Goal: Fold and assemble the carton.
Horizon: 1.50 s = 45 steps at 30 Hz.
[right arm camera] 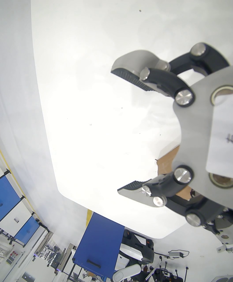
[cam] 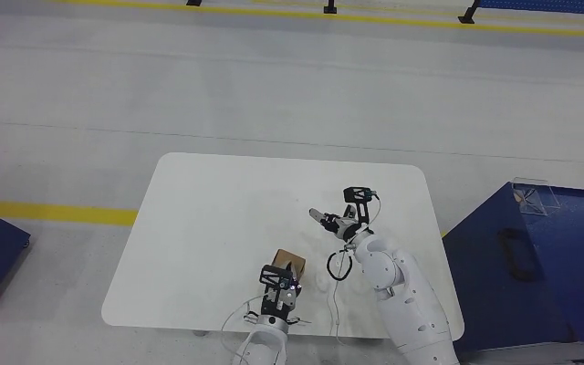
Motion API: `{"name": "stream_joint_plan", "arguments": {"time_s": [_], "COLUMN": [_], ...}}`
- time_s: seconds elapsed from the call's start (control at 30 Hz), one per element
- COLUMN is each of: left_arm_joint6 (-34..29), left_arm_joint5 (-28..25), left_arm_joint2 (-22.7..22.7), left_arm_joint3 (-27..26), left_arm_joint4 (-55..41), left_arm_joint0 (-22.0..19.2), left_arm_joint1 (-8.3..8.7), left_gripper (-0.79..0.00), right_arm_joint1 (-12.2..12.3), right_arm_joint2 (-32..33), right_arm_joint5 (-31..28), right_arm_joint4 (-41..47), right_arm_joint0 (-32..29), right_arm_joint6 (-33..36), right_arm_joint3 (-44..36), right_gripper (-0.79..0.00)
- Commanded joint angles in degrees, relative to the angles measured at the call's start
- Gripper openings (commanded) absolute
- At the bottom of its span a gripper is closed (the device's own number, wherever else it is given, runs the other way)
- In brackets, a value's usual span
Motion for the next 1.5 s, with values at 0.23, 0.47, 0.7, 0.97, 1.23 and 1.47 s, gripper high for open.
{"name": "stream_joint_plan", "arguments": {"time_s": [0.23,0.47,0.7,0.97,1.23,1.47], "left_arm_joint6": [2.6,5.1,2.4,22.8,27.0,26.4], "left_arm_joint5": [0.0,0.1,0.8,-0.7,-1.3,-1.3], "left_arm_joint2": [-0.4,-0.3,-0.2,-1.9,-2.3,-2.3], "left_arm_joint3": [-0.6,-0.9,2.0,-5.0,-5.6,-5.6], "left_arm_joint4": [-1.2,-2.9,-1.1,-5.8,-6.6,-6.6], "left_arm_joint0": [0.7,0.4,-0.6,5.3,6.6,6.6], "left_arm_joint1": [-0.1,-0.43,-0.51,-0.25,-0.13,-0.13], "left_gripper": [-0.785,-0.785,-0.785,-0.785,-0.597,-0.2], "right_arm_joint1": [0.0,0.0,0.0,0.0,0.0,0.0], "right_arm_joint2": [0.0,0.0,0.0,0.0,0.0,0.0], "right_arm_joint5": [0.0,0.0,0.0,0.0,0.0,0.0], "right_arm_joint4": [0.0,0.0,0.0,0.0,0.0,0.0], "right_arm_joint0": [0.0,0.0,0.0,0.0,0.0,0.0], "right_arm_joint6": [0.0,0.0,0.0,0.0,0.0,0.0], "right_arm_joint3": [0.0,0.0,0.0,0.0,0.0,0.0], "right_gripper": [0.0,0.0,0.0,0.0,0.0,0.0]}}
